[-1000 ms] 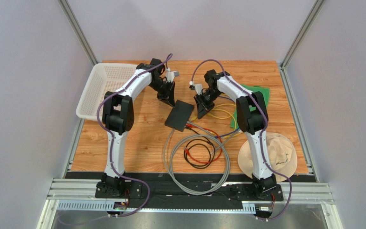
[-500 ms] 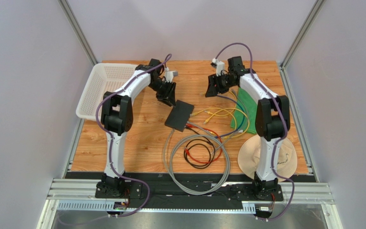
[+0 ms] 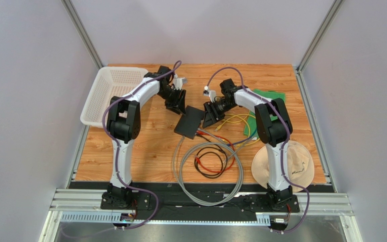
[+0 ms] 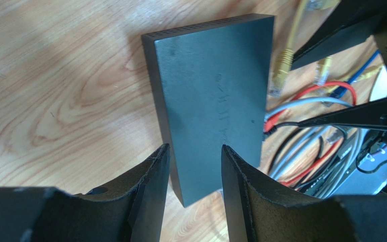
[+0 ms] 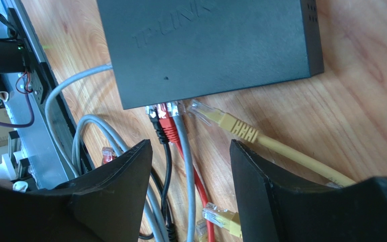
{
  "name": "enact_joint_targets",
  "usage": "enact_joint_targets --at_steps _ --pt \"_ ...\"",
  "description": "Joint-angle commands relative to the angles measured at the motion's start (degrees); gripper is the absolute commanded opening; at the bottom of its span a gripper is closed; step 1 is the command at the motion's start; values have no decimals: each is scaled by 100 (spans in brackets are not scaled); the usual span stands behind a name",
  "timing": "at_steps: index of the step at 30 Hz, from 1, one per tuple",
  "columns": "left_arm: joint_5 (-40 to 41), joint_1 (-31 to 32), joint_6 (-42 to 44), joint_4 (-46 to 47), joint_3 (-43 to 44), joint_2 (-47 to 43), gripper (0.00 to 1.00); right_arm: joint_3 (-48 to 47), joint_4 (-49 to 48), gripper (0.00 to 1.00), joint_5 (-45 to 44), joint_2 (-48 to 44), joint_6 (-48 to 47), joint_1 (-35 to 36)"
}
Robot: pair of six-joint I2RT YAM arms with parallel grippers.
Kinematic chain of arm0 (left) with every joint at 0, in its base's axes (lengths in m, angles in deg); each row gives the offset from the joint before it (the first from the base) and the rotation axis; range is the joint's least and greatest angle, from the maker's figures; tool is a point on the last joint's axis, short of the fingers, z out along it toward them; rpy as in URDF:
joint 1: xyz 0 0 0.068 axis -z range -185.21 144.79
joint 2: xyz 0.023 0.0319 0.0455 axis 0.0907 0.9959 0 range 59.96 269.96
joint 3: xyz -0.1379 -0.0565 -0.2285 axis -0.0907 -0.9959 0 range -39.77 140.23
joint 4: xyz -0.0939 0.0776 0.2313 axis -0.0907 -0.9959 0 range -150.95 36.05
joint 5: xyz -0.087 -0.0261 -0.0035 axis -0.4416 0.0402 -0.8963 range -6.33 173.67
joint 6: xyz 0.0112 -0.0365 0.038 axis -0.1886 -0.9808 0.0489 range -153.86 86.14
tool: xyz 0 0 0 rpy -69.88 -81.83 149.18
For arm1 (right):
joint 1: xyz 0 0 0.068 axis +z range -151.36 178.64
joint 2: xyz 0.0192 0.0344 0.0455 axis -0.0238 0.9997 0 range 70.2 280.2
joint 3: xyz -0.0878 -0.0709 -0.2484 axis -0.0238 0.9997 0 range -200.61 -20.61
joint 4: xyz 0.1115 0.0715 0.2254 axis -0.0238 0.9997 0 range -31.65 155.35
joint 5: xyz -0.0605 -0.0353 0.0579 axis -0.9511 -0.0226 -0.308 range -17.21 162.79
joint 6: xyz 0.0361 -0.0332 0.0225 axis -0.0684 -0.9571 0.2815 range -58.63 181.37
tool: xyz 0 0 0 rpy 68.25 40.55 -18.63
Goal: Pull the plug from the switch port
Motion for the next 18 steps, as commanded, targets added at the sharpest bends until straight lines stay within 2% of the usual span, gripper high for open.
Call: enact_joint_targets --at_steps 1,3,6,13,18 --pt "93 15 -18 89 -42 222 50 -339 284 61 150 60 -402 -34" --pt "216 24 -18 106 -59 248 50 -506 678 62 124 288 -483 -34" --pt "383 59 -9 115 -33 292 50 -516 777 62 44 360 -544 -34" --pt "699 138 9 106 -16 371 49 -349 408 66 -465 307 -158 -25" --pt "805 173 9 124 -24 406 48 -428 574 67 -264 377 -324 -8"
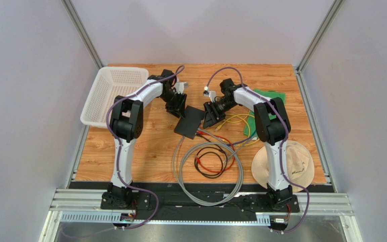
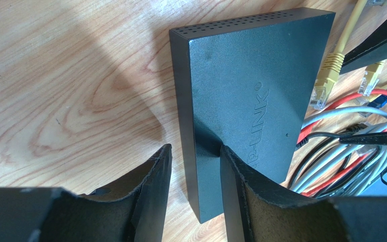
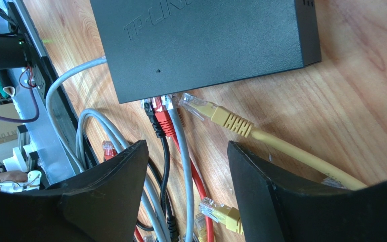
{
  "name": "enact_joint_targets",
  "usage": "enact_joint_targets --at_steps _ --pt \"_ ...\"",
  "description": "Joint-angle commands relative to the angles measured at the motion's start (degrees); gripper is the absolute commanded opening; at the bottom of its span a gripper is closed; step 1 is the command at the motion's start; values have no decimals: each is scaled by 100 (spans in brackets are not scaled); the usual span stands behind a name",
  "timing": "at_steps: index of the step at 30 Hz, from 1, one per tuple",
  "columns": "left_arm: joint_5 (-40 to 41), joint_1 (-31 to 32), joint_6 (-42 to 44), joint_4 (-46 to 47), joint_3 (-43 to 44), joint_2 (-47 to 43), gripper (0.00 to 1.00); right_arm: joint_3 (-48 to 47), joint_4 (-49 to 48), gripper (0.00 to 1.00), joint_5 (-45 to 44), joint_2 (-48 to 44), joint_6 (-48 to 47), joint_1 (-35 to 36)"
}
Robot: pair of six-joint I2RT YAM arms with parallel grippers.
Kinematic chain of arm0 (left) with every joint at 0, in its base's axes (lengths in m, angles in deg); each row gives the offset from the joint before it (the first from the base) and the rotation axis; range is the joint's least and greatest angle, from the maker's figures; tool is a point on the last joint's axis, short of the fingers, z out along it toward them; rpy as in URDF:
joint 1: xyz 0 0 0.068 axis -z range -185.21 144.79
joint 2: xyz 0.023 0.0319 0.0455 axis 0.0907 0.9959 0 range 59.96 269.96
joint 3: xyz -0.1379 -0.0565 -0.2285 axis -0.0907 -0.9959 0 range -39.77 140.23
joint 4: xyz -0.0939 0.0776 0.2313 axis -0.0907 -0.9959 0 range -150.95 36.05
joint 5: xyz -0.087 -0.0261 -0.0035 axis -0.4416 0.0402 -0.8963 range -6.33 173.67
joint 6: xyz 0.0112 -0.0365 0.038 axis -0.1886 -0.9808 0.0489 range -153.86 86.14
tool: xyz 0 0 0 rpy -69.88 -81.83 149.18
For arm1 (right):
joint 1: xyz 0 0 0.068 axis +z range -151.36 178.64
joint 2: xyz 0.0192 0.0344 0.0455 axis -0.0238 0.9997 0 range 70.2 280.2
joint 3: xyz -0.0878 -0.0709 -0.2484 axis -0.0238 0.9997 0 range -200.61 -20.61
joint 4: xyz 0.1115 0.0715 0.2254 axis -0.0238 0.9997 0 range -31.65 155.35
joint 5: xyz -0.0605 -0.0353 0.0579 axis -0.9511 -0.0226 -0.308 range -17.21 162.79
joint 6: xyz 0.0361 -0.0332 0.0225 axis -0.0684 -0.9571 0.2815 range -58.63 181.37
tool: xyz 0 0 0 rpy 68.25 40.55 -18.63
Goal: Pull the plug from the switch port
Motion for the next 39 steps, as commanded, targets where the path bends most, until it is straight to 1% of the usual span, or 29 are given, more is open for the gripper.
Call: enact_joint_targets --at_steps 1,4,8,11,14,16,17,18,19,21,22,23,25,27,28,30,34,36,39 --pt "279 57 33 82 41 90 48 -100 42 67 -189 115 -187 18" --pt "279 66 50 73 33 98 47 -170 147 67 -66 203 -275 45" --pt "270 75 50 65 41 90 46 -346 314 66 -136 378 -249 98" --pt "243 84 68 56 50 72 46 -373 262 66 -171 475 -187 142" --pt "243 93 120 29 76 54 45 -600 427 63 -241 659 -170 194" --pt "235 84 164 -101 137 -59 44 -680 429 60 -451 643 -47 212" --pt "208 75 165 -111 129 -156 43 -585 246 60 -566 573 110 212" --pt "156 58 156 -76 94 -444 42 -506 122 60 -601 503 181 212" --pt "-45 31 147 46 33 -603 41 -435 17 61 -628 363 243 203" --pt "-309 31 182 108 -90 -884 28 -233 -300 61 -794 265 506 203" --pt "-632 31 191 74 -108 -912 22 -145 -449 61 -961 178 603 203" --pt "-766 22 148 65 -117 -904 12 -66 -737 61 -1067 142 700 203" --pt "-1003 31 77 64 -178 -799 2 128 -1038 63 -1374 72 1042 177" --pt "-1075 49 68 21 -223 -615 0 120 -1162 63 -1262 71 1105 168" --pt "-1153 57 77 12 -214 -544 0 85 -1093 61 -1070 89 1087 159" --pt "-1311 57 77 12 -170 -394 0 5 -943 59 -963 203 1035 159" --pt "-1558 110 103 -14 -161 -227 0 92 -758 59 -594 256 991 142" --pt "-1558 127 51 -6 -196 -122 0 110 -662 57 -488 308 956 133" --pt "-1322 163 -28 21 -258 -7 0 93 -512 56 -303 466 947 142"
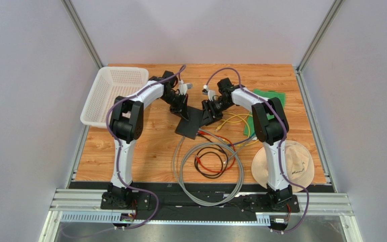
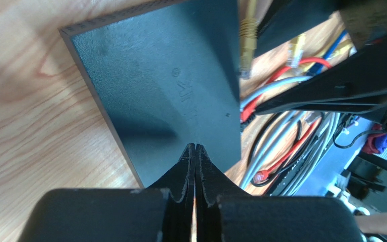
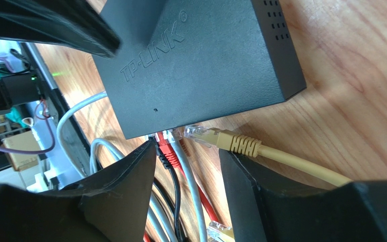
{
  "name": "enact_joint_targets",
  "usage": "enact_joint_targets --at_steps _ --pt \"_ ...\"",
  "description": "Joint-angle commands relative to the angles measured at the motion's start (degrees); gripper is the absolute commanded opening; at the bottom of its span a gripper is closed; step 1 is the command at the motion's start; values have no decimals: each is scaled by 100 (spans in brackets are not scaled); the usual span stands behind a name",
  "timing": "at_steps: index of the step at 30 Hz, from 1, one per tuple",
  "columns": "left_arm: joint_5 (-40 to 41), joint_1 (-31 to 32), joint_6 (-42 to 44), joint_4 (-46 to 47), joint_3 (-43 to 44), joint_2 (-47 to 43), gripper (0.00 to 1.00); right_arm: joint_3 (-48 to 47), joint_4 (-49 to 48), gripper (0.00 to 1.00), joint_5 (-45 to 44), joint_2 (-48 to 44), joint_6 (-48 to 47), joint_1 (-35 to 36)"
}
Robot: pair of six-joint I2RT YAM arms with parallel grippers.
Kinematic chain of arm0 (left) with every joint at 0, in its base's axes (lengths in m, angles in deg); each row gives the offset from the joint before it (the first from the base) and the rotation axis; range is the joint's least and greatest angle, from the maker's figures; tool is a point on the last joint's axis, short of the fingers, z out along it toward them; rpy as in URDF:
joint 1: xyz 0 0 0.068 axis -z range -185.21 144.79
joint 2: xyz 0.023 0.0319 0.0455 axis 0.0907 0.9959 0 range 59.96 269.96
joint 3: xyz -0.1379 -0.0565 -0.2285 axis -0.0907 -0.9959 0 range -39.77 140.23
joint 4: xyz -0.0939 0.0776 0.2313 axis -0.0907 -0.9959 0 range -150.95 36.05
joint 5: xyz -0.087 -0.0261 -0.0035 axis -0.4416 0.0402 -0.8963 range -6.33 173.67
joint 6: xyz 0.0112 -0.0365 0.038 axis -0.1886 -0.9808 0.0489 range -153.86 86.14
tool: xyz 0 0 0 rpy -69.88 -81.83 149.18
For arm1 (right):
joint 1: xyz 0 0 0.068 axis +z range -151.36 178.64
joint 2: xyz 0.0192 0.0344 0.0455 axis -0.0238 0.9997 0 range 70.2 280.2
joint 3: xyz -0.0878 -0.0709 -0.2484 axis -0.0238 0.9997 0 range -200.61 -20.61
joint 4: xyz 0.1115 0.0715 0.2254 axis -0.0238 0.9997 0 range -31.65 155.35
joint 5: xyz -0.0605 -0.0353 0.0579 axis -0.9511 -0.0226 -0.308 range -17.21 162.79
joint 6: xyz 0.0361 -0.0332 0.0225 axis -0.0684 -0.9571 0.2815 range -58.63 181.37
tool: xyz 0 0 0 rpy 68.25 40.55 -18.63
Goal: Pull the plug from the switch port
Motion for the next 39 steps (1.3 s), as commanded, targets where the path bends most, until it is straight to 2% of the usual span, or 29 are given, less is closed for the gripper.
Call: enact_joint_targets --at_steps 1,10,17,22,31,39 --pt "-36 88 -120 36 -85 189 0 91 128 56 5 427 -133 -5" --pt "-27 194 -252 185 -199 330 0 -6 427 53 445 805 -238 65" --pt "26 229 -252 177 -173 374 0 20 472 49 410 911 -204 65" --pt "96 256 -217 168 -182 357 0 -94 454 44 191 1025 16 65" --pt "184 273 -173 150 -226 322 0 -138 182 41 -135 1026 403 65" --pt "184 273 -182 150 -208 348 0 -217 287 30 -1031 867 658 303"
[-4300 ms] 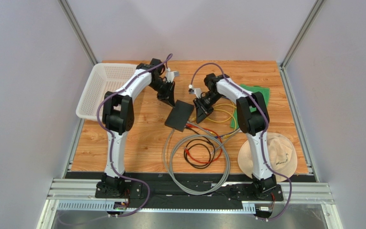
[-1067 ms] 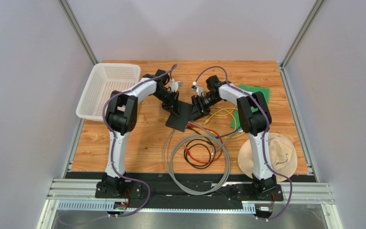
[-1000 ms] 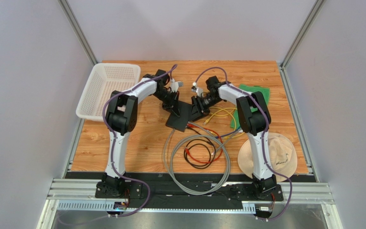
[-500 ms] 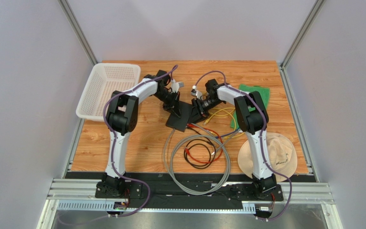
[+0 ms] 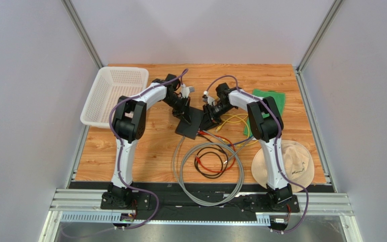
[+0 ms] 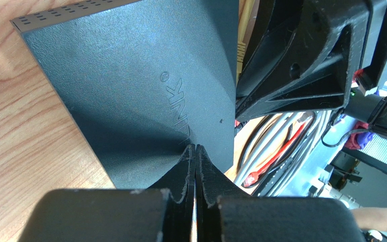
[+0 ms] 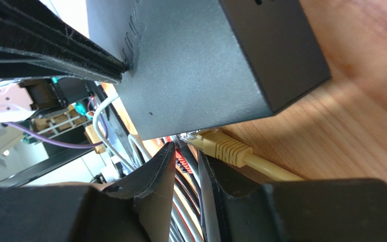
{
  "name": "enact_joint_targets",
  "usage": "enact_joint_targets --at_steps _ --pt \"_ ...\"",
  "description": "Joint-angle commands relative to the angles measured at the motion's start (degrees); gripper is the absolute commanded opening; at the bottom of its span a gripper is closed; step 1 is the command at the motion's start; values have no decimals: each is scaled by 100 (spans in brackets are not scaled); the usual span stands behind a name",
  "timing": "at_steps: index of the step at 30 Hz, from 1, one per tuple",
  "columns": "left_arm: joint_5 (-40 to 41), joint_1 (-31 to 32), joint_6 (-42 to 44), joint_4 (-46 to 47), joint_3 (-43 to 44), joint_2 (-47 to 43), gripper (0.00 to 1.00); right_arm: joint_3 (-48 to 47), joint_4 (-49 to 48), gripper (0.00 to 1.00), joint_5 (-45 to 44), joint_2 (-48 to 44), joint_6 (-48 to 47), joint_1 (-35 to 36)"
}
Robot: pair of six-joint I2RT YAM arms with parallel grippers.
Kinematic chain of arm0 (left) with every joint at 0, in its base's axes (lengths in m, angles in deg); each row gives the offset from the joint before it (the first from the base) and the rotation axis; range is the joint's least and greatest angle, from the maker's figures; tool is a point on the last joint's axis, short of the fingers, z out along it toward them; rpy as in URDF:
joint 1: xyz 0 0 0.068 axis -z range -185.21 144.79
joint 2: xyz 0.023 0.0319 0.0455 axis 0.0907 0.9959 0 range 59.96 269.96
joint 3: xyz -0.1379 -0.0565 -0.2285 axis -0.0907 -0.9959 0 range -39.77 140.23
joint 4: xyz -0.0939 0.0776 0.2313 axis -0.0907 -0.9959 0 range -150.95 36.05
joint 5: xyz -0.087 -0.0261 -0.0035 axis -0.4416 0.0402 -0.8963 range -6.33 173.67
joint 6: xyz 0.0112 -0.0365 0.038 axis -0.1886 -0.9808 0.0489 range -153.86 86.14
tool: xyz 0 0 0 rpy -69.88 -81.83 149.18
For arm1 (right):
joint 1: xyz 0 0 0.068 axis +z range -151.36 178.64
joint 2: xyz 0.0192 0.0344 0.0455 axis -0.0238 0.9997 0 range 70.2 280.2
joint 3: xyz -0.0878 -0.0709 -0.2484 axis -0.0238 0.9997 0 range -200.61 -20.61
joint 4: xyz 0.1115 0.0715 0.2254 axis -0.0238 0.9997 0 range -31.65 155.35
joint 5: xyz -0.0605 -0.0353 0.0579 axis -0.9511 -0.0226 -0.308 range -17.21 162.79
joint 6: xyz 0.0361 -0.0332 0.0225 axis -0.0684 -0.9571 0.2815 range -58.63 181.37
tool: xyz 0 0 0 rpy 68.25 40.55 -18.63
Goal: Pull the plug from the switch port
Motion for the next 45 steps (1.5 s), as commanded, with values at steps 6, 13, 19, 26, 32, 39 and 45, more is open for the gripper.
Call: enact_joint_targets --at_steps 6,13,19,26,32,39,45 --pt "306 125 109 98 -90 171 0 -91 -77 24 -2084 262 -32 415" --pt "341 142 109 107 -90 162 0 -117 72 8 -2322 244 -50 432" --pt "368 133 109 115 -81 171 0 -100 257 0 -2234 279 -252 388" --pt "420 142 144 89 -90 162 0 146 380 0 -2208 34 -305 143" --pt "482 160 188 80 -72 188 0 234 924 0 -2173 -98 -875 -42" --pt "579 168 241 45 -46 206 0 384 1101 0 -2401 -494 -1447 -113" --pt "737 168 319 10 -2 215 0 130 1530 0 -1386 -582 -2298 -235"
